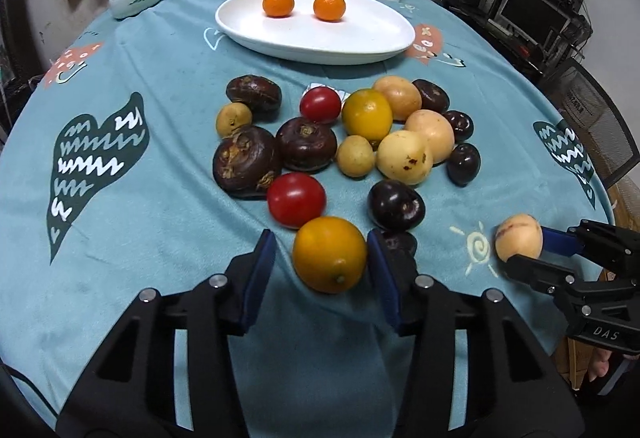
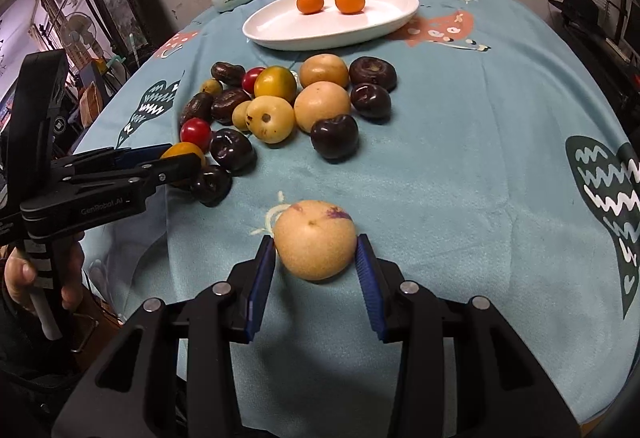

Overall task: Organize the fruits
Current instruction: 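Grasp a pale pear with the right tool while the left tool grasps a yellow tomato, then carry the pear and yellow tomato onto the white plate and release both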

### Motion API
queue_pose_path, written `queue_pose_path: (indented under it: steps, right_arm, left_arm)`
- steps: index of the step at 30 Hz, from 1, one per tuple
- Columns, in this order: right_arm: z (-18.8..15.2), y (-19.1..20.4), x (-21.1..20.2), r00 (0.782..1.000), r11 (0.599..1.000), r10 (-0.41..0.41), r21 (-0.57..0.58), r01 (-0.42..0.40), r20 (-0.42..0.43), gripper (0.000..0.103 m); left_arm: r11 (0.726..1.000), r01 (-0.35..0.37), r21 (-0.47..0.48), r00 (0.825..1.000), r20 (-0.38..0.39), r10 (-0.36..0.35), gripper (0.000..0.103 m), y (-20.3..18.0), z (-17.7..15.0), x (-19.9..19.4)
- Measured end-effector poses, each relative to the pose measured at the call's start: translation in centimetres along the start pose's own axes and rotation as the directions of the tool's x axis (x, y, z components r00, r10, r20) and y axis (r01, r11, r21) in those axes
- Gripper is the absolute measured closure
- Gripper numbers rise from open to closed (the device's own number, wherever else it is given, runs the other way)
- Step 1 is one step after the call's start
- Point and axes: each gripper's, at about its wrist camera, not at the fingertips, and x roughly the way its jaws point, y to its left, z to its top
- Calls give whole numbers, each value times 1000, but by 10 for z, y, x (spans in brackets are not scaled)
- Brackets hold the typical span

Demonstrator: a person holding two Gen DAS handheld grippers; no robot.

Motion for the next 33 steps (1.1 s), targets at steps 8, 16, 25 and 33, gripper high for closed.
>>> queue_pose_path:
  steps: [8, 16, 25, 33]
  right_arm:
    - [3, 4, 7, 1000, 1000, 4, 4, -4, -18, 61]
    - [1, 5, 5, 1000, 1000, 12, 12, -12, -11, 61]
    - [-2, 0, -2, 1000, 1000, 16, 21, -16, -3, 61]
    - [-2, -4, -6, 1000, 999, 12, 33, -13, 8, 61]
  left_arm:
    - [999, 27, -20, 999, 25, -26, 63, 0, -7, -2]
    - [1000, -12, -11, 1000, 20, 12, 65, -9, -5, -4]
    - [994, -39, 100, 999, 32, 36, 64, -18, -9, -8]
    - [997, -22, 77, 999, 27, 20, 65, -12, -17, -18]
